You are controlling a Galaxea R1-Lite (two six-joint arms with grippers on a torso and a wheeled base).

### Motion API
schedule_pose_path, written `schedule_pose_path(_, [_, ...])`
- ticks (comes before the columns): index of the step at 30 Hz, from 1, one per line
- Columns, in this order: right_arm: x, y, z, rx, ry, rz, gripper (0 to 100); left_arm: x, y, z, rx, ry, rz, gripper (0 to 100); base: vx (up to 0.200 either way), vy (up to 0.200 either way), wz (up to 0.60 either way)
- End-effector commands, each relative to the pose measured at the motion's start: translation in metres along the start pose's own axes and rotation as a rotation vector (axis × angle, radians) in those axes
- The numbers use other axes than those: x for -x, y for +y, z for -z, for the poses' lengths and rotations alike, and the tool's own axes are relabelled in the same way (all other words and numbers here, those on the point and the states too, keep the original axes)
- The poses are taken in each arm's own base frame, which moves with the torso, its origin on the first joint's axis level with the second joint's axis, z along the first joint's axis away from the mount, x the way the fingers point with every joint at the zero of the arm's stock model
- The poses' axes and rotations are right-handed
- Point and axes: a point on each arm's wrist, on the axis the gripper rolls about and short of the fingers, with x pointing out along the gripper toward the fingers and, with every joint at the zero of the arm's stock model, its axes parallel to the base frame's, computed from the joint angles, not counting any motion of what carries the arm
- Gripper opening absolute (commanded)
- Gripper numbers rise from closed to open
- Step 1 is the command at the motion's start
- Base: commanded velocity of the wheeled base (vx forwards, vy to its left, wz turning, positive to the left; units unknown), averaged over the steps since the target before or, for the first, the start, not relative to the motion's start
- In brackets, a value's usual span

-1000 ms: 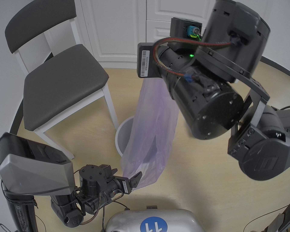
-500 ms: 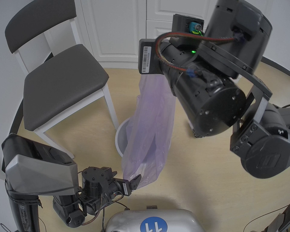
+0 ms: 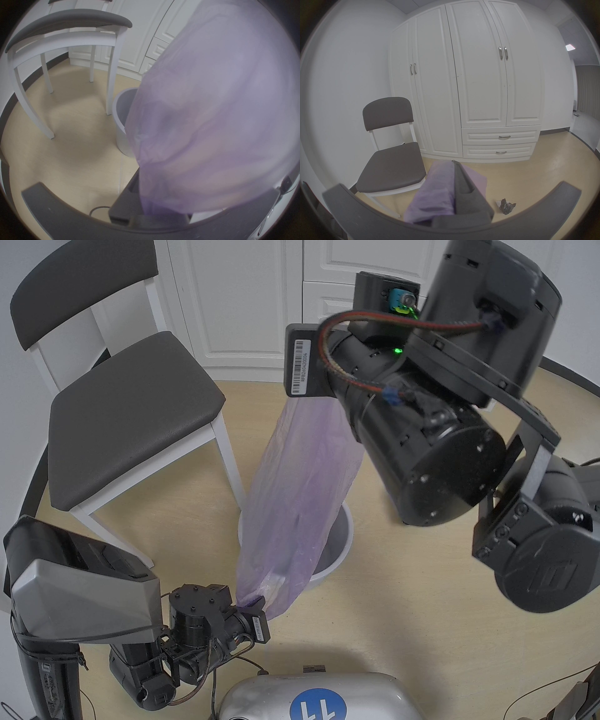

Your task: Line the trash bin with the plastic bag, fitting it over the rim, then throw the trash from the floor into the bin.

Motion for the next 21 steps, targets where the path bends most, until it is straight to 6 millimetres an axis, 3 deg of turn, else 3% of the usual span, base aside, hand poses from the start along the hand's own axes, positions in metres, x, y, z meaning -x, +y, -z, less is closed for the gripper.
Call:
schedule_pose_path(1, [-0.005,-0.004,0.008,0.021,0.014,0.016,0,0.005,-0.001,-0.004,-0.004,-0.025,-0.03,0,0.0,0.0,0.0])
schedule_pose_path(6, [-0.005,-0.021,0.019,0.068,0.047,0.041,0,0.008,-0.002,-0.006,-0.015,-0.029,-0.032,0,0.0,0.0,0.0])
schedule_pose_path(11, [0.002,-0.053,0.028,0.129,0.087,0.076,0,0.01,-0.001,-0.01,-0.025,-0.042,-0.034,0,0.0,0.0,0.0])
schedule_pose_path(18, [0.026,-0.087,0.03,0.197,0.143,0.017,0,0.019,0.0,-0.014,-0.089,-0.048,-0.039,0,0.0,0.0,0.0])
schedule_pose_path(19, [0.042,-0.1,0.032,0.232,0.178,-0.035,0,0.029,0.001,-0.018,-0.13,-0.05,-0.039,0,0.0,0.0,0.0])
schedule_pose_path(21, [0.047,-0.104,0.032,0.239,0.187,-0.047,0,0.034,0.001,-0.019,-0.143,-0.052,-0.037,0,0.0,0.0,0.0])
